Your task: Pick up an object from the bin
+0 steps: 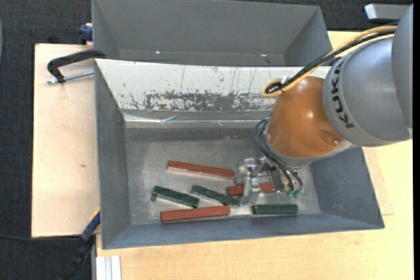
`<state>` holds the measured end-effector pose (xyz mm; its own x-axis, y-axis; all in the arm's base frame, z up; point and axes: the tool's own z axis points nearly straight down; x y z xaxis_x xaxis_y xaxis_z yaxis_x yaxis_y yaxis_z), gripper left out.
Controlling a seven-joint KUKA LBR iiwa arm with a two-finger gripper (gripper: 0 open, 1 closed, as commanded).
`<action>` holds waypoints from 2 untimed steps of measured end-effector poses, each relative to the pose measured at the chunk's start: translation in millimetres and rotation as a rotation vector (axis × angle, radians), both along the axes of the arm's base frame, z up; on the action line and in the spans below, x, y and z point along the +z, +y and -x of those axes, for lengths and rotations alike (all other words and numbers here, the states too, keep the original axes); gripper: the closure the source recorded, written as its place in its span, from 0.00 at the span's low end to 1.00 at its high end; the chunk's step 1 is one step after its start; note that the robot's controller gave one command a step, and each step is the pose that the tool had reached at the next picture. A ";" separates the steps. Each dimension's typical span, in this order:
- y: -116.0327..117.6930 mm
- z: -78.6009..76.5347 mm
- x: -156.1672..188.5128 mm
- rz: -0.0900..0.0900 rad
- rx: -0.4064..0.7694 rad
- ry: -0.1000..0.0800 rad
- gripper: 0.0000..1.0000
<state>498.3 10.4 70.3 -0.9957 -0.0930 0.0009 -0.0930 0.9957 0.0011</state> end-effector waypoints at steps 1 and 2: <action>0.0 0.0 0.0 0.000 0.000 0.000 1.00; -12.6 -29.1 172.5 0.001 0.051 -0.011 1.00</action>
Offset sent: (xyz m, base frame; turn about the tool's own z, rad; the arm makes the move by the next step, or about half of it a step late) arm 0.0268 -0.0131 0.1699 -0.0516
